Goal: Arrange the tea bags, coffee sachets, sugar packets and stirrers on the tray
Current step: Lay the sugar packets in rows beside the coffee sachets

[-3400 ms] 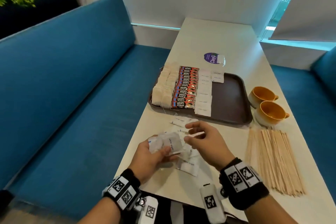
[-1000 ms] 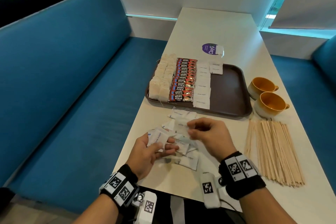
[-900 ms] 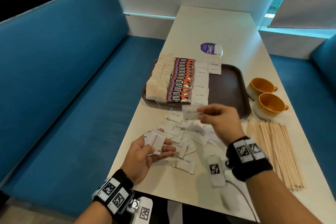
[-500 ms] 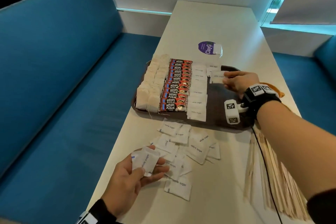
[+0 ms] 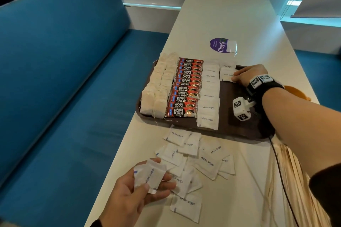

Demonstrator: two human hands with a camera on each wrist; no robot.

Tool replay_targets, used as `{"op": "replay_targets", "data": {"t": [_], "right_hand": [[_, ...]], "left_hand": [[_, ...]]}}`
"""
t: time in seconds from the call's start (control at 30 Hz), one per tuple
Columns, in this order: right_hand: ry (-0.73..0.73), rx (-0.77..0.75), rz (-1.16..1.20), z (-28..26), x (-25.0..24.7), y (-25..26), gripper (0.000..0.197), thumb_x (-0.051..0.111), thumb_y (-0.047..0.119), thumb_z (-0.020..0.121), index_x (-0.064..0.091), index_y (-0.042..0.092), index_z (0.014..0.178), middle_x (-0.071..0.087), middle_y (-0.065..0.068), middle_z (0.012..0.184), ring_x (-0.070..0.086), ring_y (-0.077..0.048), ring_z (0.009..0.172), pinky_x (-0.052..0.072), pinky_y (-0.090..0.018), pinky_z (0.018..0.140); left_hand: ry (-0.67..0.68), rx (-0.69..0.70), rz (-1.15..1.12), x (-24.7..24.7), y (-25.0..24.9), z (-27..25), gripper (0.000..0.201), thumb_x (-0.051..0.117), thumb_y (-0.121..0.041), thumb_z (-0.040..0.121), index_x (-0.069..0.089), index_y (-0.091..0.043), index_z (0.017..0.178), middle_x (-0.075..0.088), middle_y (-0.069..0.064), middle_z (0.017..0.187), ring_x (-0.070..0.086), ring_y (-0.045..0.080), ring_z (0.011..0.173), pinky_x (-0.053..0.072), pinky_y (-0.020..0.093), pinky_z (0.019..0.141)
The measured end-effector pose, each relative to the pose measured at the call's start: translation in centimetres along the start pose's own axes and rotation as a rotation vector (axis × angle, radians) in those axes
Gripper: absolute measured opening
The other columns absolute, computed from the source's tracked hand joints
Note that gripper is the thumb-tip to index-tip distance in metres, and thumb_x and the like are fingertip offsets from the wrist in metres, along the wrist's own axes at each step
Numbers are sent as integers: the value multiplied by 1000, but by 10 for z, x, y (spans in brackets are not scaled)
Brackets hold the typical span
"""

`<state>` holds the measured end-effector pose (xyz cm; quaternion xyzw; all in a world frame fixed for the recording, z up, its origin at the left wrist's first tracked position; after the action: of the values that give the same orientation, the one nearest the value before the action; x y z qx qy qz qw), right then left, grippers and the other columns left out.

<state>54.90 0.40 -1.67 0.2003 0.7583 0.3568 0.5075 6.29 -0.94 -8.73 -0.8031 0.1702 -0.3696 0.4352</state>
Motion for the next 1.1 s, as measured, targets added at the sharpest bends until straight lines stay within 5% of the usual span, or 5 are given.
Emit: {"op": "replay_targets", "data": {"t": [0.13,0.33,0.77,0.93,1.1], "right_hand": [[-26,-7,10,-5,-4,2,16,88,17,77,79,15,91,75,-2,94,71,-20,87,61,-36,87],[-75,-83,225,-47,-22,13,8,78,10,85,78,12,92,75,-7,87,64,-15,65,64,-36,77],[481,-276,286,-311,33,-37,19,78,12,85,73,23,101,72,-3,95,67,-16,73,59,-30,65],[532,-218,243,-348,59,-69,27,81,10,82,71,21,104,72,-5,96,71,-20,71,63,-35,67],[424,-181,330,-354,52,-81,15,82,6,80,73,9,91,75,-14,81,71,-26,63,63,-46,65]], "left_hand": [[14,20,37,0,1,1,42,42,15,100,58,-2,134,68,37,112,67,55,105,62,49,82],[23,68,102,7,-5,-2,42,34,15,102,54,-3,134,69,33,113,69,50,107,62,41,83],[-35,78,134,15,-8,-3,26,49,-3,104,58,-6,128,73,23,117,73,44,101,64,45,76],[-61,81,91,16,-9,-5,38,67,-11,88,62,3,123,71,29,116,72,45,100,59,53,90],[-61,101,109,19,-12,-7,21,55,0,99,62,1,118,74,27,107,74,47,91,64,47,80]]}}
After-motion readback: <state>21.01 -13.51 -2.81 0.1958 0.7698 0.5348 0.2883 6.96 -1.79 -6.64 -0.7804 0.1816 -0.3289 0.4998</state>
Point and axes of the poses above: each hand's wrist, its own z-axis towards the middle knuckle, its own x-axis out of the palm, y = z × x, the point moved 3 cm from there along z, towards the middle knuckle
